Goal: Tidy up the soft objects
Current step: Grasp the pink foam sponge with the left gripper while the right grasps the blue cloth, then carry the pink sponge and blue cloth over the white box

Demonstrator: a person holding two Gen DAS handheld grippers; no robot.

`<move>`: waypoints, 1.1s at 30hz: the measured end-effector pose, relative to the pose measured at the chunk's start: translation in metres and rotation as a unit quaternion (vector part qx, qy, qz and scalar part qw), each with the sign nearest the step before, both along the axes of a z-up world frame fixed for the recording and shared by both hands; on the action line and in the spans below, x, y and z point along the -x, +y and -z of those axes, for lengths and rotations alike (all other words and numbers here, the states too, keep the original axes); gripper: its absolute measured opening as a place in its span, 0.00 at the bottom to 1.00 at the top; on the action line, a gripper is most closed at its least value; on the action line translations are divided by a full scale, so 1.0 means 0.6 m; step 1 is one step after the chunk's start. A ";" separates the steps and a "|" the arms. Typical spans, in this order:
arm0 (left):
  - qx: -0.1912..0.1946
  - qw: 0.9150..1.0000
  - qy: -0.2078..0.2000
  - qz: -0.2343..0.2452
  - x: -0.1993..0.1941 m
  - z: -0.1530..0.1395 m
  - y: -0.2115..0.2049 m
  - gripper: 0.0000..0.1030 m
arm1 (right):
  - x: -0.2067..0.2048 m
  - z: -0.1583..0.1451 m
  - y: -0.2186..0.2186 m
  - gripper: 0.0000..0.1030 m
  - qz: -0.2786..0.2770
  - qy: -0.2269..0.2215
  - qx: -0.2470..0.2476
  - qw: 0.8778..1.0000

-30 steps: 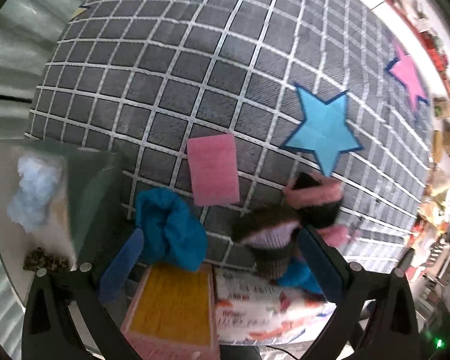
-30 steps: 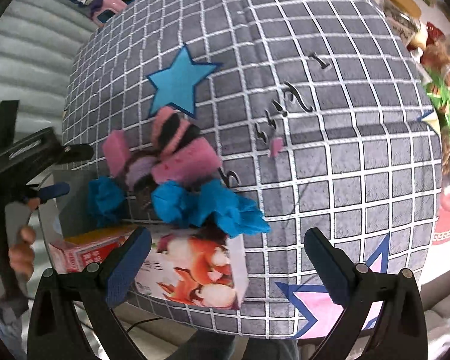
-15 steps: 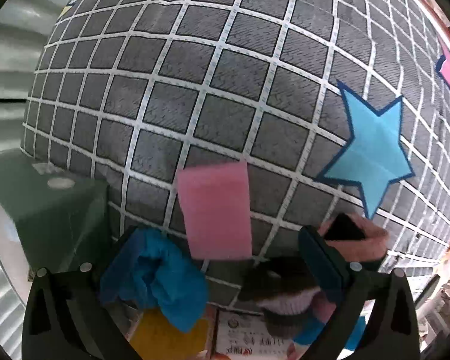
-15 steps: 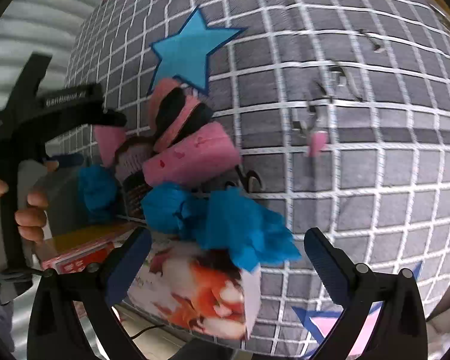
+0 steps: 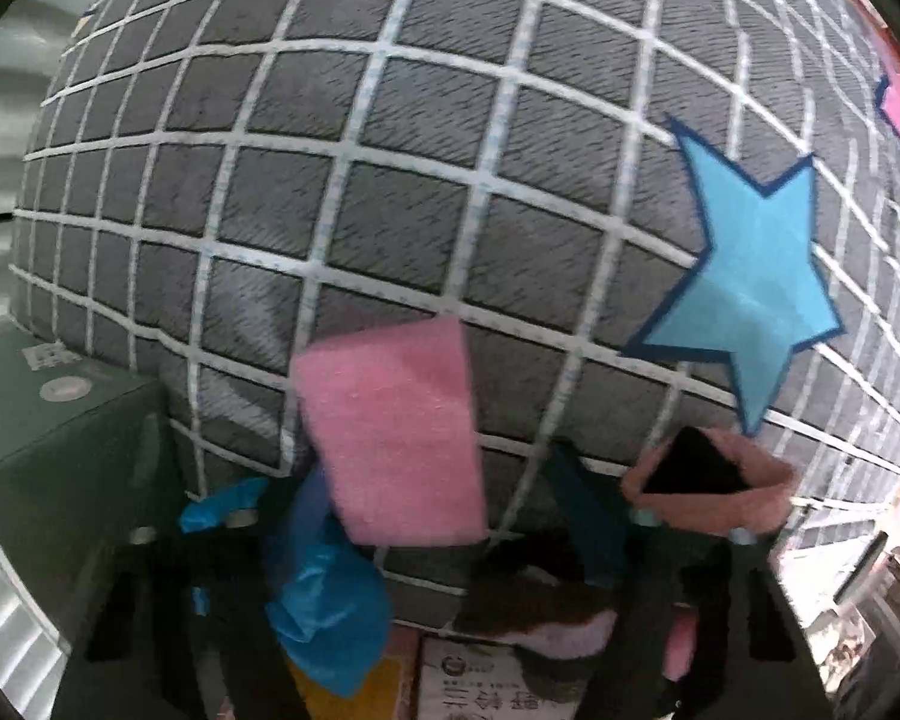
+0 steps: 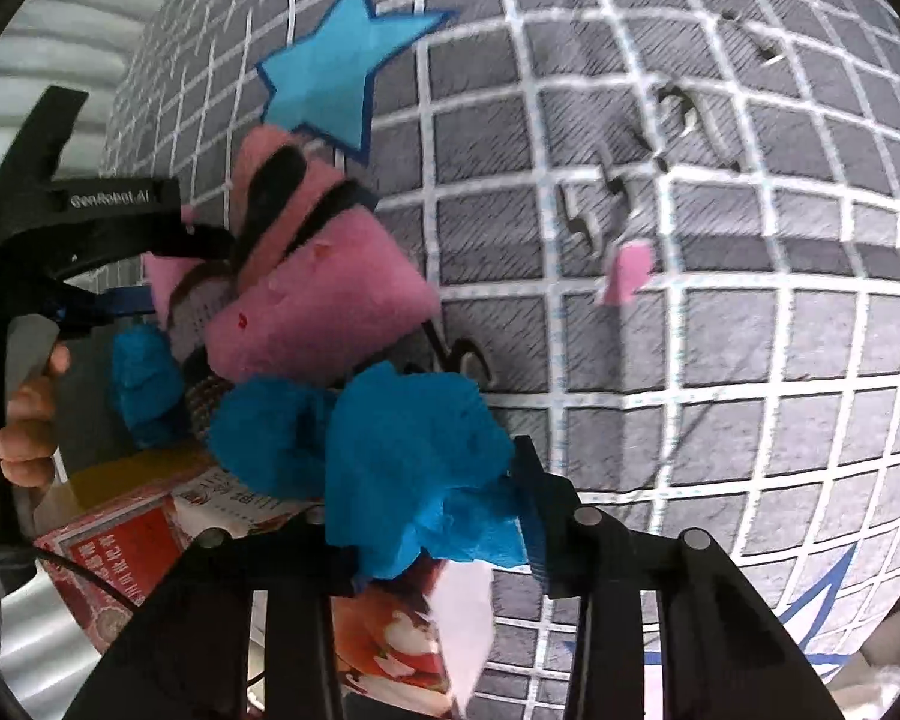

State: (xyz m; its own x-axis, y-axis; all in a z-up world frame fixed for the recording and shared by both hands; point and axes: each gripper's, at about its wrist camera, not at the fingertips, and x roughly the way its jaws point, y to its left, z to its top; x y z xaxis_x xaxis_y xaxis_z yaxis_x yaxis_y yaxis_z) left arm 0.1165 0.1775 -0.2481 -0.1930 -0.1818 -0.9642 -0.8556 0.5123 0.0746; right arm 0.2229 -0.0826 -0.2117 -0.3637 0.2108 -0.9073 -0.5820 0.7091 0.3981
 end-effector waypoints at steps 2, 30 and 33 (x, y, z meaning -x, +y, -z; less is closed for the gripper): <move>-0.007 1.000 -0.002 0.017 -0.009 -0.012 -0.001 0.49 | -0.007 -0.014 -0.010 0.37 0.007 -0.010 -0.013 1.000; -0.095 0.960 -0.148 0.218 -0.008 -0.296 -0.223 0.49 | -0.053 -0.132 -0.120 0.37 0.089 -0.038 -0.069 0.993; -0.086 0.956 -0.151 0.236 0.007 -0.293 -0.246 0.49 | -0.048 -0.140 -0.134 0.37 0.096 -0.038 -0.070 0.992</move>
State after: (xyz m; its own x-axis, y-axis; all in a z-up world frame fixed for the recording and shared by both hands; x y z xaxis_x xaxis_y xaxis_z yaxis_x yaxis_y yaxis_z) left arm 0.1122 0.0298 -0.0726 0.0781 0.0227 -0.9967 -0.5285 0.8486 -0.0221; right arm 0.2516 -0.1629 -0.1279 -0.2367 0.3959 -0.8873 -0.4737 0.7503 0.4612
